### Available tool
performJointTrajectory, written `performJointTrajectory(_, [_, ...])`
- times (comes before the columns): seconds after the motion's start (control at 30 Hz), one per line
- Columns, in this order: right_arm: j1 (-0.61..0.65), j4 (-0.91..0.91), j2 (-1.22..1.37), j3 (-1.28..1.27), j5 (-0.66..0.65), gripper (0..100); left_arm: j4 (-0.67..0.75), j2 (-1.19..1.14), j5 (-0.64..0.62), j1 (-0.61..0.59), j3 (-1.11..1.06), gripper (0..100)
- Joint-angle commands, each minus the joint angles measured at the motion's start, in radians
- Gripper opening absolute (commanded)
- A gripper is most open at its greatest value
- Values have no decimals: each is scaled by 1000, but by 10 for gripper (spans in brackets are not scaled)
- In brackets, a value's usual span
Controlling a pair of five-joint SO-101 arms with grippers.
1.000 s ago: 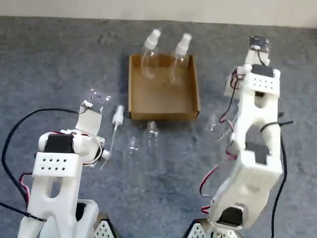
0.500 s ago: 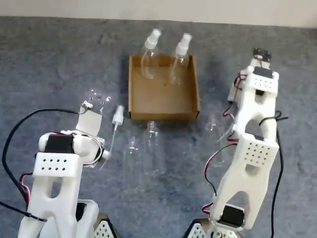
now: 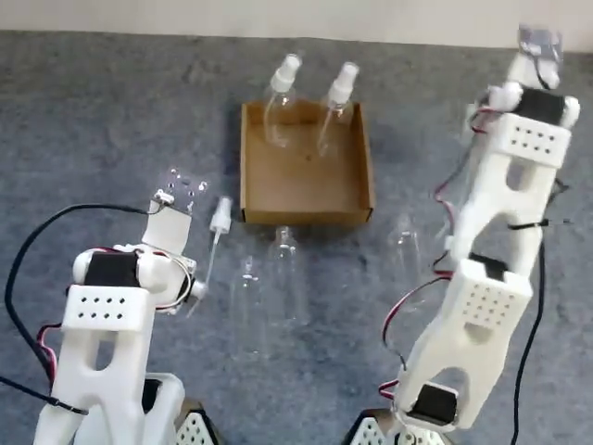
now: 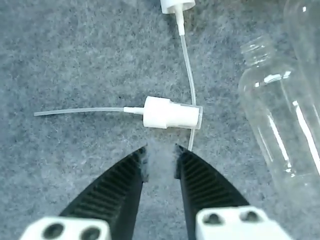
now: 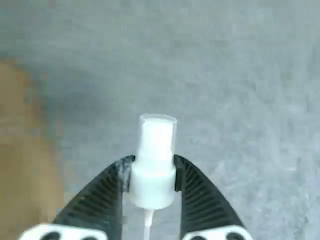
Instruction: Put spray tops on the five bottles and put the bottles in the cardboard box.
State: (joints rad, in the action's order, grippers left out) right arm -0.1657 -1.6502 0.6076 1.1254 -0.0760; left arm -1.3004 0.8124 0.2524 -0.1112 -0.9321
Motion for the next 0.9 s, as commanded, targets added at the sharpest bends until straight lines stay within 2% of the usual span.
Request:
performJointTrajectory(0.0, [122, -117, -139, 182, -8, 4, 9, 10, 31, -154, 108, 67])
performJointTrajectory(0.17, [305, -117, -249, 137, -2, 4, 15, 4, 137, -479, 292, 67])
performJointTrajectory(0.27, [487, -114, -291, 12, 6, 4, 17, -61, 203, -642, 400, 67])
performJointTrajectory(0.37, [697, -96, -285, -108, 75, 4, 41, -193, 264, -745, 489, 67])
performJointTrajectory(0.5, [926, 13, -232, -223, 180, 4, 106, -378, 296, -812, 552, 67])
performJointTrajectory(0.57, [989, 77, -180, -277, 244, 4, 130, -455, 315, -826, 564, 67])
performJointTrajectory(0.77, [1035, 174, 4, -323, 385, 15, 176, -527, 365, -846, 538, 67])
performJointTrajectory(0.87, [1035, 171, 51, -297, 393, 98, 212, -527, 365, -857, 501, 67])
